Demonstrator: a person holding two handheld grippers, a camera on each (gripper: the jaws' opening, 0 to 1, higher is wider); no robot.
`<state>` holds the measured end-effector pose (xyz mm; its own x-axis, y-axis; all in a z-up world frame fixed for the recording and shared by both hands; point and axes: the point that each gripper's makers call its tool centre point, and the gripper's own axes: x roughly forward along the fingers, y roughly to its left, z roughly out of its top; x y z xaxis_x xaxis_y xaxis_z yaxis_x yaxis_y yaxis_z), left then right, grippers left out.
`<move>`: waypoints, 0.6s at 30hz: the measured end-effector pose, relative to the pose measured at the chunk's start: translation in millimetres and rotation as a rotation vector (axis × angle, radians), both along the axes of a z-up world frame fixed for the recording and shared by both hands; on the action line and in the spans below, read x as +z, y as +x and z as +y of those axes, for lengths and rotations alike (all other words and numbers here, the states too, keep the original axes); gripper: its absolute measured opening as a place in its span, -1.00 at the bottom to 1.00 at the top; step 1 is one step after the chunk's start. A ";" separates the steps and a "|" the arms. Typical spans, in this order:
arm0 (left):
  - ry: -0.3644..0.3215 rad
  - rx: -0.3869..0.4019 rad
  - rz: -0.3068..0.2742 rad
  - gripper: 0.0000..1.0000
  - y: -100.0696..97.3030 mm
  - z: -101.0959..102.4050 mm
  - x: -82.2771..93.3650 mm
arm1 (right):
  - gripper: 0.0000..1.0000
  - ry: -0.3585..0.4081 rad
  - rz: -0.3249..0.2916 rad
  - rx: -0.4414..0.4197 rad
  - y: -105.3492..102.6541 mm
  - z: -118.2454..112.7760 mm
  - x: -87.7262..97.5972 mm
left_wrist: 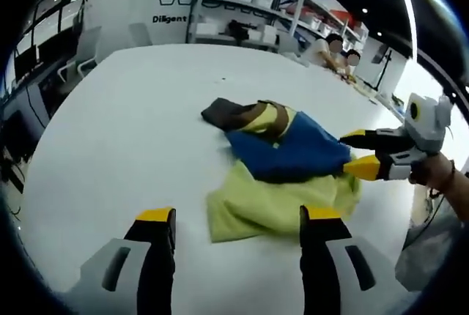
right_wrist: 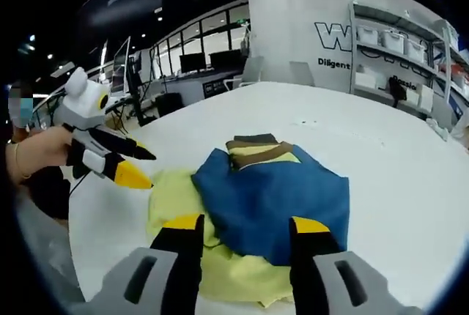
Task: Fold the garment on the visible template until the final outline fits inside the template.
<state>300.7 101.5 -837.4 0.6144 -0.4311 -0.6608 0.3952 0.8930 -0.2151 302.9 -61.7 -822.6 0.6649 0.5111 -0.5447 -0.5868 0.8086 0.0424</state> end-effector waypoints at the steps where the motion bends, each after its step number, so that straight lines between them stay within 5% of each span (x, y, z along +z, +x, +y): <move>1: -0.006 0.003 0.006 0.31 0.8 -0.7 -1.9 | -0.18 -0.011 0.000 -0.006 0.9 -0.6 -2.1; 12: -0.026 0.008 0.049 0.09 1.0 -9.3 -15.9 | -0.80 -0.016 -0.017 -0.023 3.5 -2.6 -6.8; 18: -0.014 -0.020 0.036 -0.15 1.9 -16.9 -18.1 | -0.98 0.004 -0.030 -0.055 6.1 -5.3 -1.1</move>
<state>302.5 84.5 -855.5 0.5820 -0.4523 -0.6758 0.4045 0.8820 -0.2420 309.0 -67.0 -823.7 0.7083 0.4752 -0.5220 -0.5422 0.8398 0.0289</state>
